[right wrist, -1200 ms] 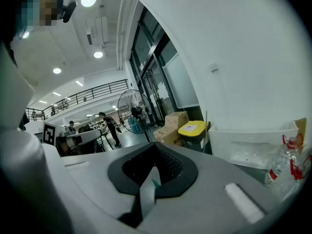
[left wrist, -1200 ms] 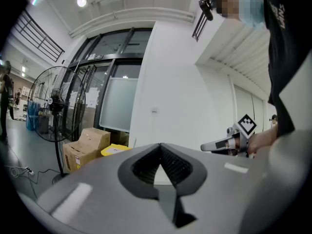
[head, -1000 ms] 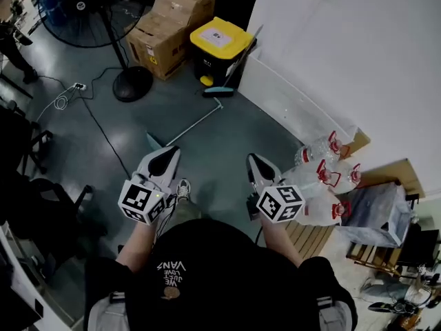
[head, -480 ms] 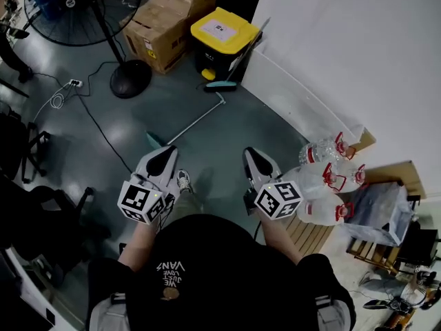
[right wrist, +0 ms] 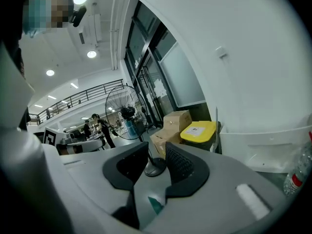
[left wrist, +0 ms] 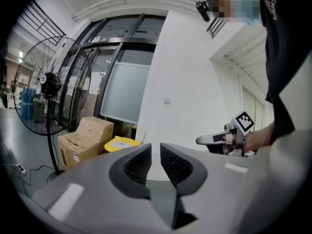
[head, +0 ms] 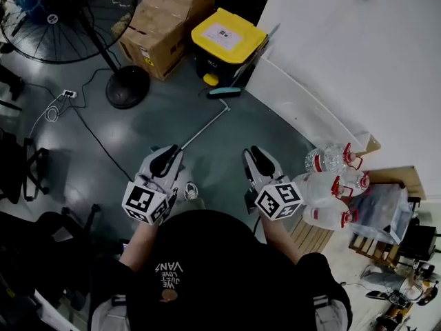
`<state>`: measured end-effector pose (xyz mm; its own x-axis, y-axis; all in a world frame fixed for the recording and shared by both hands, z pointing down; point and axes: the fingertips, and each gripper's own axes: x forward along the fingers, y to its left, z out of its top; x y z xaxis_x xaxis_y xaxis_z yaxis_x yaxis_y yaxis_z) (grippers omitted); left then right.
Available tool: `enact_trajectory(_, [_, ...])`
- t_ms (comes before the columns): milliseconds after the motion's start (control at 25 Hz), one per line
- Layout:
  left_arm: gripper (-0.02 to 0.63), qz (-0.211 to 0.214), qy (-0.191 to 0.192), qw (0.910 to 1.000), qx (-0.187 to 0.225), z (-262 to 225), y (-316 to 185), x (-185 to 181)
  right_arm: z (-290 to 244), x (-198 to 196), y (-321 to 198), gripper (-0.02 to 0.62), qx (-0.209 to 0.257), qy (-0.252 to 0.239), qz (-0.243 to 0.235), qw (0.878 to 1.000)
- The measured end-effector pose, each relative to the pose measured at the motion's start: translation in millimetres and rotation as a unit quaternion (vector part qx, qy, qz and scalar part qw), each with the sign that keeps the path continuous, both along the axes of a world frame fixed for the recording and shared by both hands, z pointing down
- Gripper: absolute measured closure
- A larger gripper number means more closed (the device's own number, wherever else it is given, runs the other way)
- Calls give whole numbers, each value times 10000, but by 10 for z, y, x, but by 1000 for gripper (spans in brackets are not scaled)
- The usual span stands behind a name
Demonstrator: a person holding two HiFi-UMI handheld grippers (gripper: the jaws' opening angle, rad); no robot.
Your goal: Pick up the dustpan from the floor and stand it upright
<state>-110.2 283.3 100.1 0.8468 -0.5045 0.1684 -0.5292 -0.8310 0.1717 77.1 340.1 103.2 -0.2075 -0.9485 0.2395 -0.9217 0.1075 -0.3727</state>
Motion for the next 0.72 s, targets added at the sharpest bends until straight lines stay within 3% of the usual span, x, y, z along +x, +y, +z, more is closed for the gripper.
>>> enact_trajectory(280, [525, 298, 20, 9995, -66, 154, -577, -66, 120, -44, -611, 442, -97, 54, 246, 9996])
enact_trajectory(440, [440, 191, -55, 9997, -153, 246, -804, -61, 178, 12, -891, 425, -168, 78, 206, 9996])
enact_trajectory(720, [426, -269, -58, 9995, -136, 363, -1202, 62, 324, 343, -1505, 411, -218, 48, -132, 9997])
